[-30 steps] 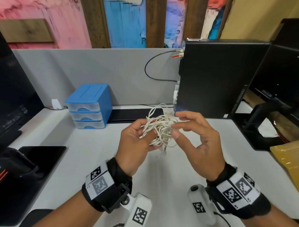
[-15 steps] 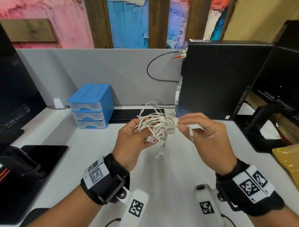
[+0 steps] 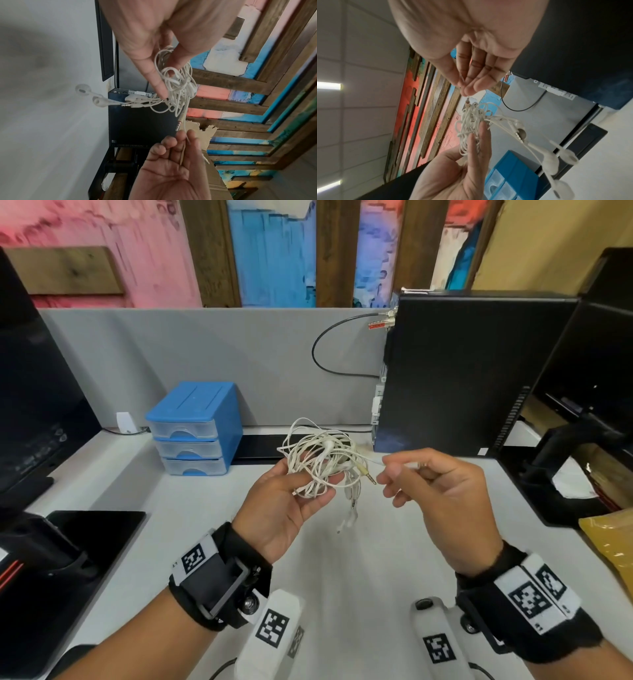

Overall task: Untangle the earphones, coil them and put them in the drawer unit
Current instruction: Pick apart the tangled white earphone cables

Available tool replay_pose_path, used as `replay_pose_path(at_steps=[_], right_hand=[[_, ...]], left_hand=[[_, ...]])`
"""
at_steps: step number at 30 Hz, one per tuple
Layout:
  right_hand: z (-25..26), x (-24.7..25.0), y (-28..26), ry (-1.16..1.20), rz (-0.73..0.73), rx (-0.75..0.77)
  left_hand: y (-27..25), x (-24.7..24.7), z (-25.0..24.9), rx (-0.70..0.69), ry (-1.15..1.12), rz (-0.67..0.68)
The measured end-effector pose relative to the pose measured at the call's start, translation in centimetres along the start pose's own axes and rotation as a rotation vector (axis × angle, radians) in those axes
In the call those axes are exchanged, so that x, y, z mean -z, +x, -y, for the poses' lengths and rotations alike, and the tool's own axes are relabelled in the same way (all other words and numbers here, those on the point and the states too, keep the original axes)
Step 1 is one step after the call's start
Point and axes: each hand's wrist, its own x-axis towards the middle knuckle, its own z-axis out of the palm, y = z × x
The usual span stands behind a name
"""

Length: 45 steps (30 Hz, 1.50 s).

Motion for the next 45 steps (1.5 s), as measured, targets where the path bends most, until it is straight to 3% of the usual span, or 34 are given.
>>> replay_pose_path(at_steps=[4, 7, 18, 24, 30, 34, 38, 45], right_hand=[[0.5, 0.2, 0.3, 0.178, -0.004, -0.163], [0.5, 0.5, 0.5, 0.206, -0.021, -0.186], [-0.5, 0.4, 0.7, -0.017, 0.056, -0.323], [-0.4, 0.2, 0.4, -0.063, 0.125, -0.255], [-1.4, 0.2, 0.3, -0.28, 0.077, -0.141], [-1.3, 0.2, 0.4, -0.237, 0.007, -0.038], [-1.0, 0.4, 0.6, -0.1, 0.004, -0.044], [-0.8, 0.0, 0.1, -0.207, 0.046, 0.011]], left_hand=[[0.0, 0.1, -0.2, 0.016, 0.01, 0.004], [0.0, 0.2, -0.3, -0.004, 0.057, 0.015], [-0.5, 0.0, -0.1, -0.153, 0.269, 0.048], [-0.8, -0.4, 0.1, -0.195, 0.32, 0.03], [-0.9, -0.5, -0.1, -0.18, 0.274, 0.048], [-0.9, -0.5, -0.3, -0.146, 0.282, 0.071], [-0.9, -0.3, -0.6, -0.068, 0.27, 0.083], [-1.0, -0.6, -0.1, -0.117, 0.421, -0.006]])
